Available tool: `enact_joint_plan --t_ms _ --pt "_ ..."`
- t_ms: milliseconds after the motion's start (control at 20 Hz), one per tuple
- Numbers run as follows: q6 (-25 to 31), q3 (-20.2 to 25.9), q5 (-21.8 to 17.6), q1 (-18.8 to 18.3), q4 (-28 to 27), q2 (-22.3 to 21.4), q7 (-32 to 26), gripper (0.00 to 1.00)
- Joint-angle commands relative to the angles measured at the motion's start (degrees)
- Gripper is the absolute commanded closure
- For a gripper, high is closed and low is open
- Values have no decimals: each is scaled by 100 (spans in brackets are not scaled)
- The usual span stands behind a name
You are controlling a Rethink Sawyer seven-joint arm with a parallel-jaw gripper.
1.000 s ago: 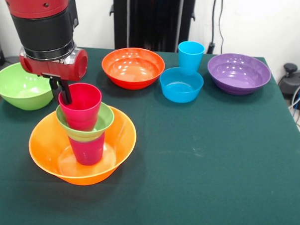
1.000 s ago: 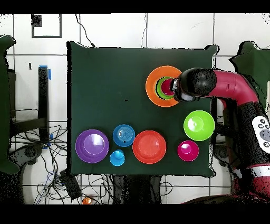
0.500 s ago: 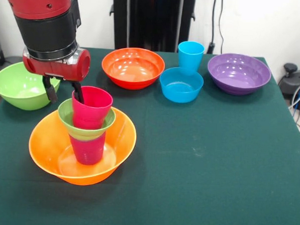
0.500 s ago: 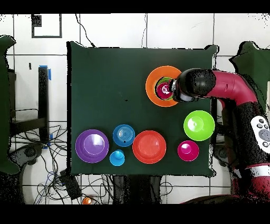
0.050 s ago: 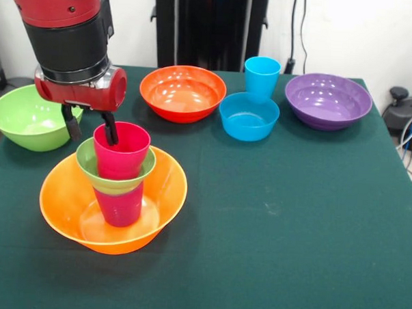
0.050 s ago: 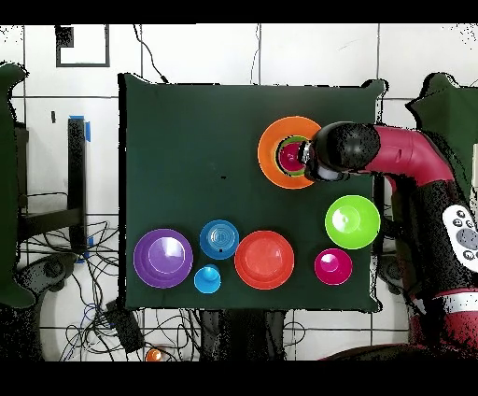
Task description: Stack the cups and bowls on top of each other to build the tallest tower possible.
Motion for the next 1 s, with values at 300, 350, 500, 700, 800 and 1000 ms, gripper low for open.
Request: enact_joint_plan --t_ms 300,350,500,700,800,1000 --pt "-260 95 -104 213 279 22 -736 0" --pt "-266 99 -101 205 298 -1 -739 0" --pt "-237 127 -46 182 394 -183 -731 0" --pt "142 224 344 124 709 -819 -648 0" --pt "477 227 495 155 578 -972 -690 0" --pt "850 189 748 262 491 -1238 -605 0"
